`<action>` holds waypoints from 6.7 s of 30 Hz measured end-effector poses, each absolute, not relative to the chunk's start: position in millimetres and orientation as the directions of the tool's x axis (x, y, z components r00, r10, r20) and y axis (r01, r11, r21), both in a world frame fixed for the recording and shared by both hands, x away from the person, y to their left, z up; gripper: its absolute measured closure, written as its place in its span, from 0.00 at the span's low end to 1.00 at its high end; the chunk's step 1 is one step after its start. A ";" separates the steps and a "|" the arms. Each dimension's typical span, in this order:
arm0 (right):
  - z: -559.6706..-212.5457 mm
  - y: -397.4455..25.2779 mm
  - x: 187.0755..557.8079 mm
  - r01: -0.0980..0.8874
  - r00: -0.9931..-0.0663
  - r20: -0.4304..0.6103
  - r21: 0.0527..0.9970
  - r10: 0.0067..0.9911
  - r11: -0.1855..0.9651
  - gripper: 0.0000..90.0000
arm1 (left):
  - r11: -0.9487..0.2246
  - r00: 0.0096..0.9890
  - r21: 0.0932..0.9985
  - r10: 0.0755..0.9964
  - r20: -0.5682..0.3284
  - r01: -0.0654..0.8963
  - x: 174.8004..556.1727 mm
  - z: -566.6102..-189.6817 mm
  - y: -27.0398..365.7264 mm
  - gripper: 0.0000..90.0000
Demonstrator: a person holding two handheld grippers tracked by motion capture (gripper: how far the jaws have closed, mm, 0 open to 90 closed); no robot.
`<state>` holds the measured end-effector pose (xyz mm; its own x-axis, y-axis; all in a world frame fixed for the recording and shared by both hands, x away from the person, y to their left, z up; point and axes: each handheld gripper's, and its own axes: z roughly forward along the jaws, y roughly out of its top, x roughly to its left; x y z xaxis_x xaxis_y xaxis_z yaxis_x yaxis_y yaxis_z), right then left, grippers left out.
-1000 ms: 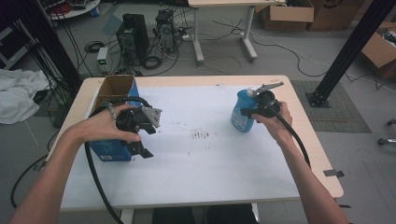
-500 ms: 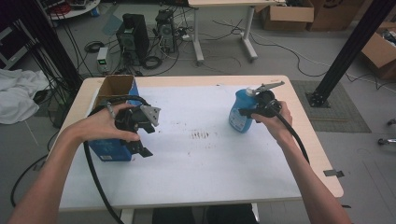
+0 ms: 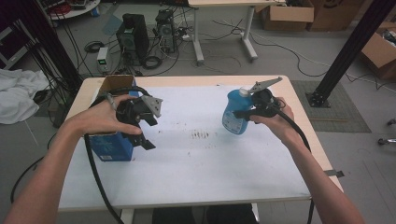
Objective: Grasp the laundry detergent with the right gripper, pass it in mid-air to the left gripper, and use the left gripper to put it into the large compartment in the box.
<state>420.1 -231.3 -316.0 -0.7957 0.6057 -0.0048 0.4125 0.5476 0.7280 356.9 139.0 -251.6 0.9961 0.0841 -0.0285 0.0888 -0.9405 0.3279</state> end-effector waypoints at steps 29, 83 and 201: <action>-287.6 -147.3 365.8 0.129 -0.987 0.025 0.721 0.160 0.681 0.52 | -0.910 0.999 0.415 0.000 -0.039 0.017 390.3 -209.8 77.9 0.18; -301.7 -136.6 362.4 0.097 -0.993 0.026 0.722 0.113 0.686 0.52 | -0.926 0.999 0.376 -0.034 -0.037 -0.017 379.0 -235.6 12.6 0.33; -305.5 -197.1 367.1 0.189 -0.979 0.071 0.667 0.191 0.720 0.17 | -0.925 0.980 0.328 0.197 -0.017 0.191 374.7 -221.2 36.6 0.42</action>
